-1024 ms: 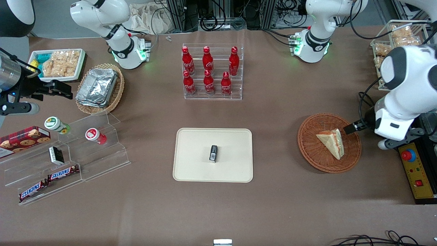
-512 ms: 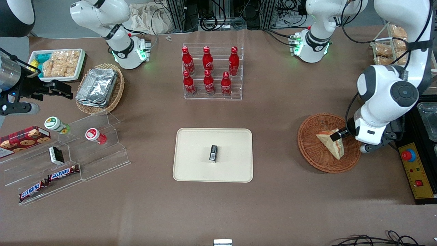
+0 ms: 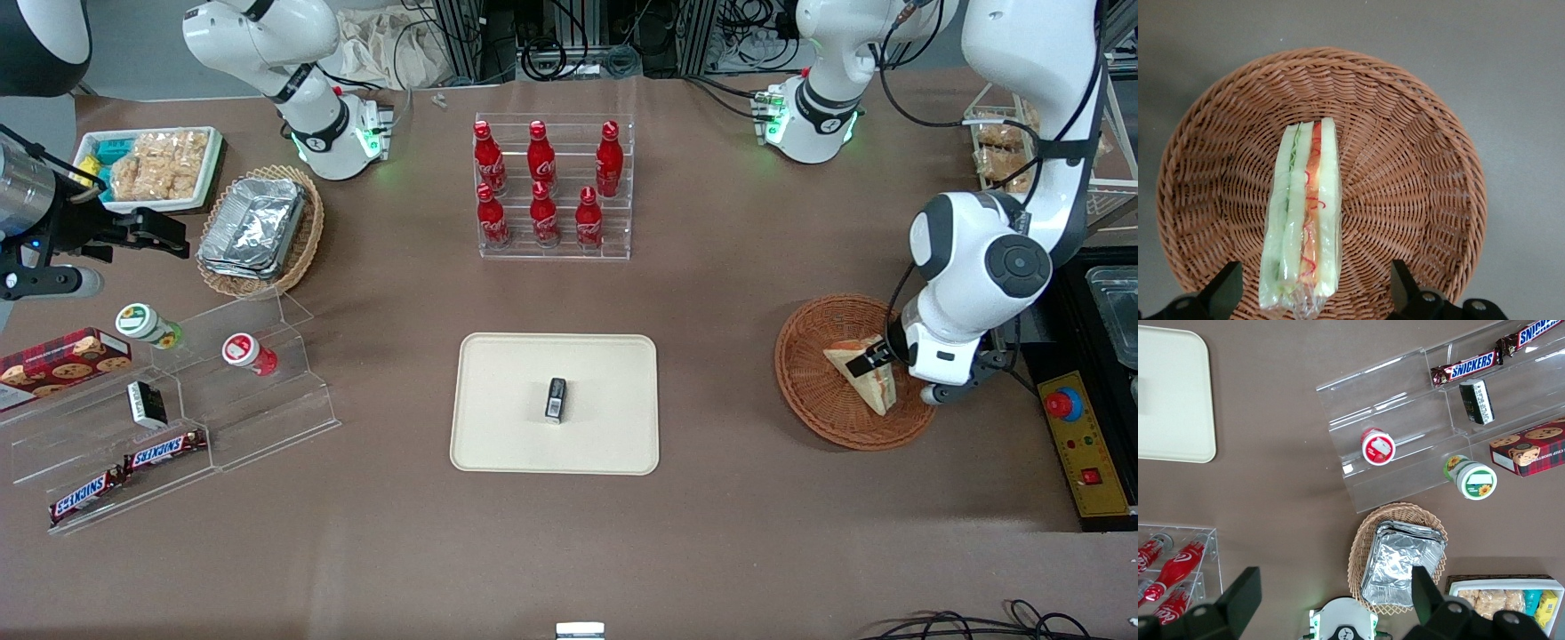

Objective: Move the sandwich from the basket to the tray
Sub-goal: 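Lower the open left gripper around the sandwich and close on it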

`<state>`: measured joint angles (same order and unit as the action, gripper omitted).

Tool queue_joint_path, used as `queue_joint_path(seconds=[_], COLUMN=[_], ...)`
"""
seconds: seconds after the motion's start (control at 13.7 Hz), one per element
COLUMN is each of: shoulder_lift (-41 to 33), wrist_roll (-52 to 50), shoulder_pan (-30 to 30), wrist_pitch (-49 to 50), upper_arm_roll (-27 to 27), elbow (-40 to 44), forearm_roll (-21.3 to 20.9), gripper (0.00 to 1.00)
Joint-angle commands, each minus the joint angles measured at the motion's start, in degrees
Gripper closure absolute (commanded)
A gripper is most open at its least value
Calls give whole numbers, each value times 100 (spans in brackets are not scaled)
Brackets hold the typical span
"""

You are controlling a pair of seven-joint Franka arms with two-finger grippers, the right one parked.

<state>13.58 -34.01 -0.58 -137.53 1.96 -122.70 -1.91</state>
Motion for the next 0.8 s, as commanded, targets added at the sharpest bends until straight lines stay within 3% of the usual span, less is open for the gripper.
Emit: queue_joint_path(seconds=[0.0,0.66,0.73], shoulder_lift=[92,531,531], wrist_roll=[-194,-220,-212], shoulder_pan=[14,14,5], wrist_pitch=[-160,-388,-406], upper_arm_roll=[-12,-56,-56], elbow=[-61,-61,-53], forearm_roll=[-116,-116,-134], gripper=[0,1,24])
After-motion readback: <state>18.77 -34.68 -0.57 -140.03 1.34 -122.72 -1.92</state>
